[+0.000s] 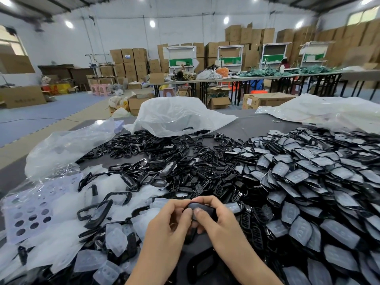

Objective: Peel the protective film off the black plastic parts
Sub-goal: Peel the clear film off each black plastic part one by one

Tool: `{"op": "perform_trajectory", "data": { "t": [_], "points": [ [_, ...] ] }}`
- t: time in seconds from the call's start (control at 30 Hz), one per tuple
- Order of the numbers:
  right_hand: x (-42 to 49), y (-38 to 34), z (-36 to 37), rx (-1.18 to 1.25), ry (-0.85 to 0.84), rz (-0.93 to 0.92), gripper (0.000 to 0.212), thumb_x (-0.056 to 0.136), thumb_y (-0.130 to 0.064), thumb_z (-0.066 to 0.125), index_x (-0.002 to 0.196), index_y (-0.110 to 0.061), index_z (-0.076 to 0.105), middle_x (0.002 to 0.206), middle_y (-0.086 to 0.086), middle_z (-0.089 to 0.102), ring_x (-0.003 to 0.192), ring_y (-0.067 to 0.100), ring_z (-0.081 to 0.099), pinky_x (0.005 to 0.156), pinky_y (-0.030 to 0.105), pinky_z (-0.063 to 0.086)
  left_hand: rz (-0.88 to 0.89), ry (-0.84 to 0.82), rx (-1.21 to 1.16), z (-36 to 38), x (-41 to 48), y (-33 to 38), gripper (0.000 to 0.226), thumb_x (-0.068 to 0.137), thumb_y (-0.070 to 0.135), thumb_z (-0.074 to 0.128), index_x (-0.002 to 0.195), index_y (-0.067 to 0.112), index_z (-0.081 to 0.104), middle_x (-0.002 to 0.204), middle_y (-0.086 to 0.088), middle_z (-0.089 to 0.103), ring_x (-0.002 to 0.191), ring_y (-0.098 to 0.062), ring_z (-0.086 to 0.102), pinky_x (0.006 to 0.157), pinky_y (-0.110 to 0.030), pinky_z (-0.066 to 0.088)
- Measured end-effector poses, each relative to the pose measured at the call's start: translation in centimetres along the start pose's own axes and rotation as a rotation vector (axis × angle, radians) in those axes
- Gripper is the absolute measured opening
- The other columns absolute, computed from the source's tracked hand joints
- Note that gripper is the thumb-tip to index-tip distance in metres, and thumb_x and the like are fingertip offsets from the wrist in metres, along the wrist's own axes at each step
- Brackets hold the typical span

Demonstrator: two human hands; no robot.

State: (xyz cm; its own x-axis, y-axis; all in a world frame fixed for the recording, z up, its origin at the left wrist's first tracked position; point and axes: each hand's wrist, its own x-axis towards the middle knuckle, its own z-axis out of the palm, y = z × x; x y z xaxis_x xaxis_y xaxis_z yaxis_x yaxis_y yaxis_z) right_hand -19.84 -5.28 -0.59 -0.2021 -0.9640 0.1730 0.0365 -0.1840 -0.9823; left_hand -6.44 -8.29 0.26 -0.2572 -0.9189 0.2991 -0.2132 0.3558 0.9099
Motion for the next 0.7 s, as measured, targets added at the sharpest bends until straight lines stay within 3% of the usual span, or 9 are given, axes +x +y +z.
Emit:
{"op": "perform_trajectory", "data": {
  "t": [0.07,0.2,0.37,0.57,0.7],
  "points": [
    [-0.05,-0.02,0.1,0.014,-0.004,0.003,0.016,0.098,-0.003,0.058,0.103,-0.015,0.067,0.082,-0.003,0.075,0.071,0.007,0.065,0.065,0.02,0.052,0.008,0.0,0.033,-0.19,0.11,-0.09,0.017,0.095,0.013,0.062,0.095,0.028,0.069,0.076,-0.005,0.071,0.071,-0.018,0.068,0.072,-0.032,0.056],
    [-0.12,-0.1,0.15,0.038,0.026,-0.013,0.01,0.095,-0.007,0.064,0.1,-0.015,0.069,0.075,-0.002,0.073,0.068,0.007,0.064,0.063,0.019,0.052,0.078,0.037,0.103,-0.06,-0.25,0.23,0.019,0.095,0.013,0.062,0.093,0.031,0.067,0.074,0.008,0.07,0.065,-0.01,0.064,0.061,-0.016,0.048],
    [-0.18,-0.29,0.14,0.124,0.055,0.002,0.005,0.092,-0.01,0.069,0.096,-0.012,0.07,0.071,0.001,0.07,0.063,0.007,0.063,0.059,0.019,0.051,0.083,0.04,0.08,0.34,-0.43,0.2,0.027,0.096,0.015,0.057,0.093,0.039,0.067,0.077,0.011,0.071,0.067,-0.013,0.065,0.065,-0.027,0.052],
    [0.07,-0.33,-0.03,0.185,0.069,0.051,0.006,0.089,-0.006,0.07,0.089,-0.011,0.069,0.066,0.0,0.067,0.058,0.007,0.058,0.056,0.018,0.048,0.047,-0.048,-0.039,0.41,-0.28,0.3,0.03,0.094,0.012,0.062,0.092,0.042,0.065,0.077,-0.012,0.064,0.075,-0.032,0.061,0.071,-0.041,0.051],
    [0.25,-0.35,-0.13,0.186,0.059,0.089,0.006,0.088,-0.006,0.071,0.09,-0.011,0.069,0.068,0.003,0.067,0.059,0.01,0.059,0.056,0.019,0.048,0.062,-0.047,-0.044,0.09,-0.34,0.38,0.033,0.094,0.008,0.061,0.089,0.041,0.067,0.075,-0.009,0.068,0.073,-0.026,0.062,0.068,-0.032,0.051]
  ]
}}
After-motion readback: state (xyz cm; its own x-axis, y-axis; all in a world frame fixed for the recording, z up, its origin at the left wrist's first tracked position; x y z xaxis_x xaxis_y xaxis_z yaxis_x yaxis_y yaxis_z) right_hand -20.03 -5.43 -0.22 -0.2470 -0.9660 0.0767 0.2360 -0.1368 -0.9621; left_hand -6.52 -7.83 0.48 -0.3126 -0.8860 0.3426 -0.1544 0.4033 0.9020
